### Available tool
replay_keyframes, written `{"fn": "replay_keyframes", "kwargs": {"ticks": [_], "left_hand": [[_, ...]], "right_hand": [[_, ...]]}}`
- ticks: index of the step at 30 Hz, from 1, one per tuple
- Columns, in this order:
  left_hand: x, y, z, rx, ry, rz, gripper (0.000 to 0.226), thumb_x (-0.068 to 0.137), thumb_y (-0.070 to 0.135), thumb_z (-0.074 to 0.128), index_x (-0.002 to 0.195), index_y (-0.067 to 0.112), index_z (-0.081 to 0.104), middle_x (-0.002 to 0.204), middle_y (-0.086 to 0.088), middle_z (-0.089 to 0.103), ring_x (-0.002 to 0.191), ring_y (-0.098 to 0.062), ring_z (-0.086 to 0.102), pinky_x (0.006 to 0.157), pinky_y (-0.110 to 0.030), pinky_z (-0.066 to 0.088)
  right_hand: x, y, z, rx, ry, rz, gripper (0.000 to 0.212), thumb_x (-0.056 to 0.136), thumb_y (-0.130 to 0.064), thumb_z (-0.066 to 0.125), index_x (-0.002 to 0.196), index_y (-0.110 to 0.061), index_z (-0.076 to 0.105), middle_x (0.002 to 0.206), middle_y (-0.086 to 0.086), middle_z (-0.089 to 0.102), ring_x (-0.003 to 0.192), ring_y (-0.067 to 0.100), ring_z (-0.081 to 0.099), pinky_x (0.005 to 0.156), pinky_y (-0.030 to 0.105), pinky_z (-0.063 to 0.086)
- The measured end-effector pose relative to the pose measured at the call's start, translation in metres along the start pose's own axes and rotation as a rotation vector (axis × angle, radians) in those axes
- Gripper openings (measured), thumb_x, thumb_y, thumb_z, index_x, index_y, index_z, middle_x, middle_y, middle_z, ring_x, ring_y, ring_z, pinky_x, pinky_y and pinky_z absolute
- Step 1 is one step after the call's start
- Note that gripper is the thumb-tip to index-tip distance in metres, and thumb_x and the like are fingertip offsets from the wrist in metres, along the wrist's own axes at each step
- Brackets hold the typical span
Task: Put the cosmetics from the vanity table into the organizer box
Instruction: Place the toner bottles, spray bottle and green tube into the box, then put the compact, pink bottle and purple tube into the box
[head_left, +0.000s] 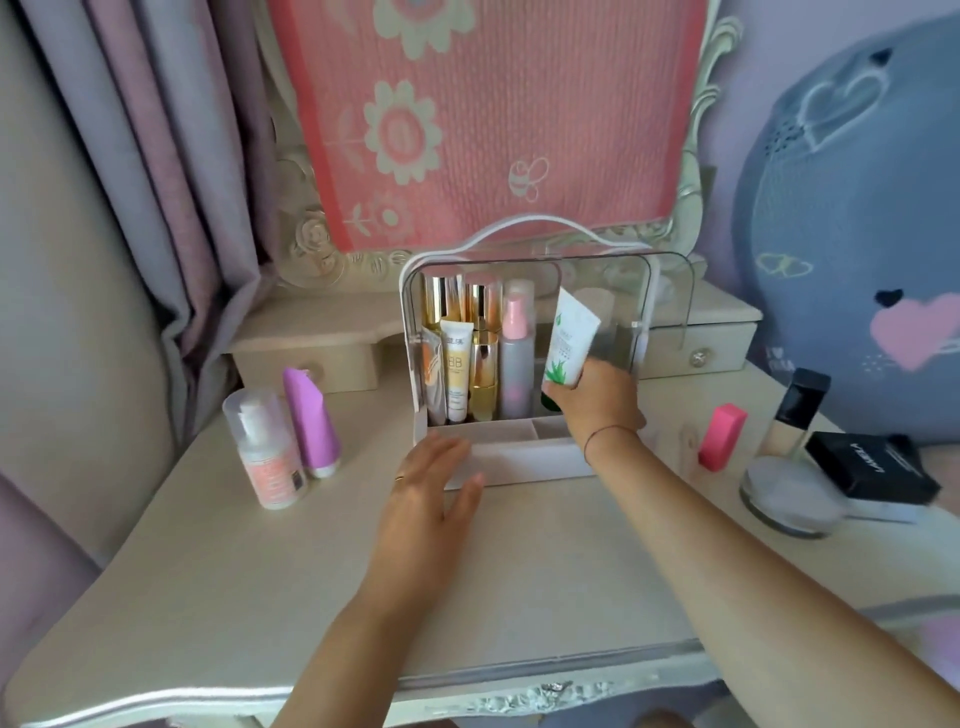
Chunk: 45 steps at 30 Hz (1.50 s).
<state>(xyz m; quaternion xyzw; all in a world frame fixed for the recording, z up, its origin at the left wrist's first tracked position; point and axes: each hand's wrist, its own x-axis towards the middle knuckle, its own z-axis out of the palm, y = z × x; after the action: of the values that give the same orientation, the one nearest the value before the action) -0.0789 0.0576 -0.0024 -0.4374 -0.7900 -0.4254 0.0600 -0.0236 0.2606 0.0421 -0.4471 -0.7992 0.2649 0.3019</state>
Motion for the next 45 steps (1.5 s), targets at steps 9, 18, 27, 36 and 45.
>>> {"fn": "replay_keyframes", "kwargs": {"ticks": [9,18,27,36,45], "left_hand": [[0.000,0.001,0.002,0.007,0.015,0.017,0.037,0.090,0.027,0.058,0.125,0.014,0.058,0.137,0.001,0.051,0.134,-0.011,0.036,0.109,-0.014,0.020],[-0.001,0.002,0.001,-0.004,0.016,0.029,0.038,0.090,0.026,0.058,0.126,0.013,0.058,0.138,0.000,0.050,0.136,-0.011,0.033,0.102,0.002,0.010],[-0.001,0.001,0.002,0.000,0.010,0.024,0.038,0.090,0.026,0.057,0.126,0.013,0.058,0.138,0.000,0.051,0.137,-0.011,0.034,0.107,-0.008,0.017],[0.000,0.000,0.001,-0.010,0.016,0.010,0.037,0.090,0.024,0.058,0.125,0.012,0.059,0.137,-0.001,0.052,0.135,-0.012,0.037,0.108,-0.016,0.022],[-0.001,0.000,0.000,-0.030,0.013,-0.009,0.036,0.090,0.022,0.057,0.125,0.012,0.060,0.140,-0.002,0.051,0.137,-0.011,0.035,0.110,-0.020,0.021]], "right_hand": [[0.011,-0.005,0.006,-0.195,0.007,-0.038,0.011,0.090,-0.016,0.053,0.088,-0.007,0.059,0.075,0.009,0.053,0.073,0.026,0.048,0.048,0.020,0.020],[0.028,-0.008,0.017,-0.303,-0.067,-0.045,0.026,0.084,-0.011,0.063,0.110,-0.008,0.066,0.104,0.016,0.069,0.096,0.035,0.065,0.064,0.030,0.042],[0.027,-0.009,0.017,-0.354,-0.076,-0.049,0.030,0.083,-0.015,0.067,0.112,-0.006,0.063,0.106,0.015,0.069,0.096,0.033,0.066,0.063,0.032,0.046],[-0.006,0.005,-0.012,-0.115,0.027,-0.169,0.020,0.087,-0.025,0.058,0.078,-0.010,0.067,0.079,0.008,0.068,0.075,0.029,0.060,0.060,0.029,0.044],[-0.081,0.073,-0.077,0.074,0.324,-0.434,0.005,0.081,-0.009,0.069,0.080,-0.013,0.066,0.083,0.000,0.067,0.082,0.018,0.059,0.073,0.033,0.048]]}}
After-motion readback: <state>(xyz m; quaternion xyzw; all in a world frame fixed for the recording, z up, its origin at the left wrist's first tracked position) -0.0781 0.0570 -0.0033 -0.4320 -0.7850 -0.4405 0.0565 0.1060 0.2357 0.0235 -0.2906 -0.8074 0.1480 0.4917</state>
